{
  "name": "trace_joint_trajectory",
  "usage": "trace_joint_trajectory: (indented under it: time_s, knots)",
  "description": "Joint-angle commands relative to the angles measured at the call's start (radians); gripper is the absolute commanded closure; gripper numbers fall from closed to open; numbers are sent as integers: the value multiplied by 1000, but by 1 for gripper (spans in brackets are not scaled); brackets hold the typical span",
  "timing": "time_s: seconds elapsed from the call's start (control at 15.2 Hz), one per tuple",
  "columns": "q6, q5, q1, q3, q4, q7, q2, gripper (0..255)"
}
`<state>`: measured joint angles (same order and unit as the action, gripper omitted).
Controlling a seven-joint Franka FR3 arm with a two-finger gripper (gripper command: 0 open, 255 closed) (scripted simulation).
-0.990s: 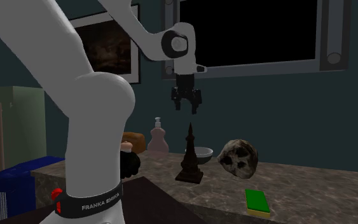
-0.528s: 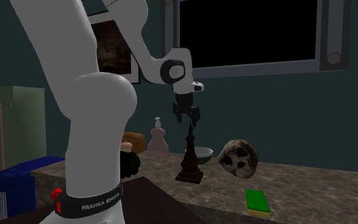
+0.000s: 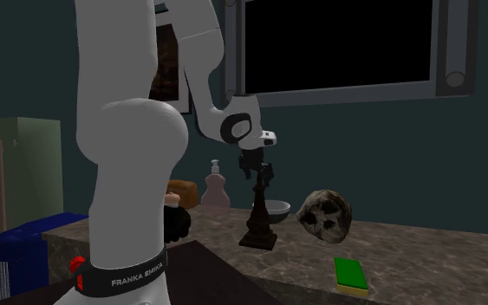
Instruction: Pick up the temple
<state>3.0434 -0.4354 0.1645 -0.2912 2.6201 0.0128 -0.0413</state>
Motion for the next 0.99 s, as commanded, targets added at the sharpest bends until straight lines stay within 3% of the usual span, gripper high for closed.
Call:
trace_joint_trajectory:
  time_s: [0.0,0.26,0.4,0.46,0.92]
  knots:
    - [39,-27,8,-1,-3,23,35,0]
    - [99,-124,8,-22,-10,112,99,0]
    - [107,-139,-2,-34,-12,126,108,0]
    - [108,-149,-4,-37,-12,136,109,255]
    - [106,-151,-6,-38,-11,138,107,255]
